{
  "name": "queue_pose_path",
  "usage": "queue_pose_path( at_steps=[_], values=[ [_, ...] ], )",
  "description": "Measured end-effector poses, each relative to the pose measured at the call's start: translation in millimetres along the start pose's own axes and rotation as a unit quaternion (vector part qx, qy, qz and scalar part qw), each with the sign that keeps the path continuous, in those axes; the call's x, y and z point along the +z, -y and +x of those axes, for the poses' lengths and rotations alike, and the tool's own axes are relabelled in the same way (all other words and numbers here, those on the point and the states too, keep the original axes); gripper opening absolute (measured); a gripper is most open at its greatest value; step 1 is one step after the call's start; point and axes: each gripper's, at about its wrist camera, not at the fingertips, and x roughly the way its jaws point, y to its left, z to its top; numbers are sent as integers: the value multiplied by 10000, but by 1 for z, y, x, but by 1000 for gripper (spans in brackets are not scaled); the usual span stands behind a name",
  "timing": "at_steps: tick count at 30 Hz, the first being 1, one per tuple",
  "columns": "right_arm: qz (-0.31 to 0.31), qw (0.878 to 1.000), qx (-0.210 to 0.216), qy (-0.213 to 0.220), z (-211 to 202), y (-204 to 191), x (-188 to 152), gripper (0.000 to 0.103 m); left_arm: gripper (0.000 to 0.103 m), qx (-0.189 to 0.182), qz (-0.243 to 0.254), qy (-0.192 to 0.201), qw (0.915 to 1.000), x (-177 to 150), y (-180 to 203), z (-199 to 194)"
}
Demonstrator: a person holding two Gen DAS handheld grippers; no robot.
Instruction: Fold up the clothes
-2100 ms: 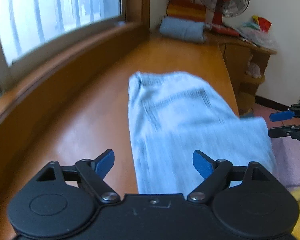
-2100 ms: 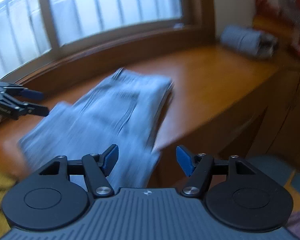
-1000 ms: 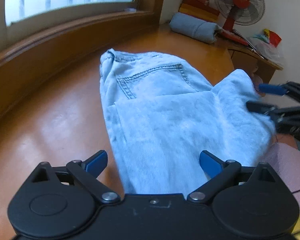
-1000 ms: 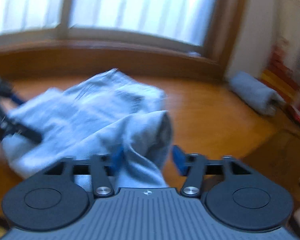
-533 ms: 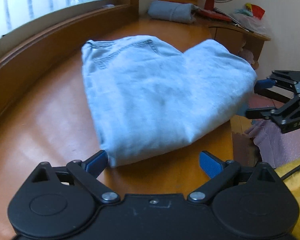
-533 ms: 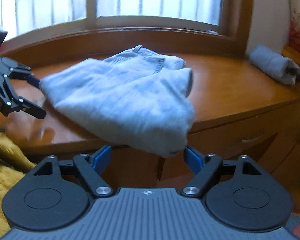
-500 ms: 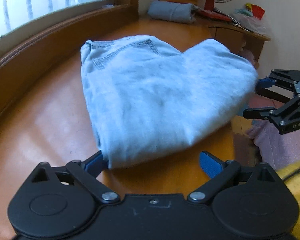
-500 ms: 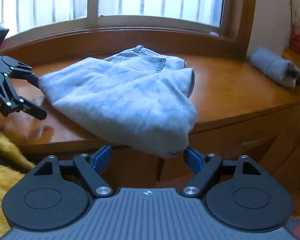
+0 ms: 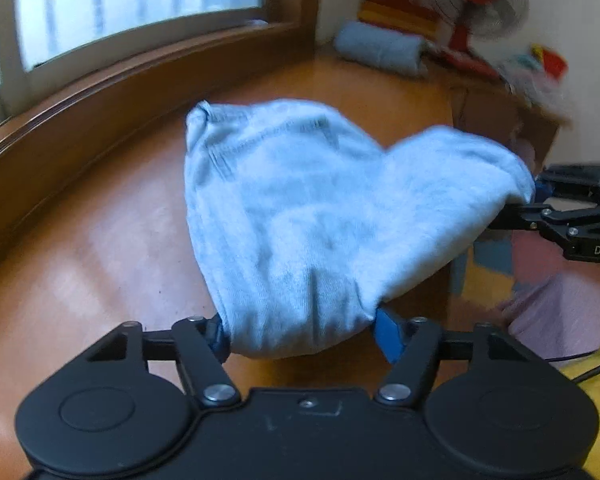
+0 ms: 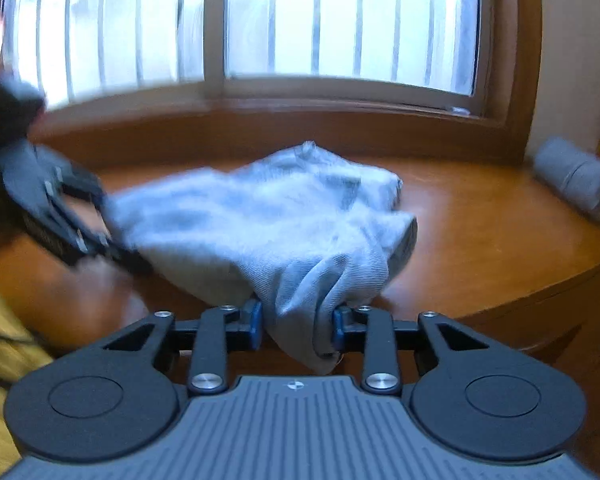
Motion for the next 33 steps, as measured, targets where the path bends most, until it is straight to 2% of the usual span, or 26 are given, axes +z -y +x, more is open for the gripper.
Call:
queue_pose_path(
  at_steps=[5, 10, 12, 14, 15, 17, 18, 20, 23, 26, 27, 29, 31, 33],
  values=[
    [807, 9945, 555, 383, -26, 22, 29, 33, 65, -27, -613, 299, 9977, 19, -3, -32],
    [1928, 9747, 872, 717, -3, 65, 52, 33, 66, 215, -590, 733, 9953, 69, -20, -21],
    [2218, 9690, 765, 779, 16, 82, 63, 34, 72, 455, -448, 873, 9941, 93, -27, -2],
    [2152, 9738, 221, 694, 47, 92, 73, 39, 74, 768, -373, 865, 9926, 113, -40, 29],
    [2009, 9780, -177, 527, 66, 94, 77, 50, 76, 971, -296, 807, 9916, 121, -46, 47],
    [1654, 9816, -939, 178, 103, 97, 79, 65, 80, 1339, -86, 547, 9894, 129, -55, 89],
    [1387, 9830, -1202, 13, 124, 97, 76, 65, 84, 1451, -26, 382, 9887, 130, -59, 109],
    [975, 9852, -1399, -190, 145, 92, 73, 66, 86, 1481, -135, 203, 9887, 127, -65, 130],
    [713, 9854, -1545, -97, 131, 77, 81, 66, 86, 1481, -442, 220, 9877, 125, -68, 122],
    [565, 9839, -1669, 305, 95, 65, 89, 73, 85, 1562, -594, 471, 9848, 125, -58, 85],
    [558, 9853, -1555, 436, 87, 62, 90, 77, 87, 1516, -635, 570, 9848, 126, -53, 72],
    [555, 9878, -1284, 690, 73, 55, 91, 77, 91, 1270, -645, 725, 9871, 124, -44, 58],
    [463, 9924, -912, 686, 77, 51, 87, 77, 94, 987, -598, 808, 9900, 121, -37, 52],
    [383, 9949, -887, 303, 98, 49, 77, 77, 94, 897, -448, 628, 9930, 120, -34, 68]
  ],
)
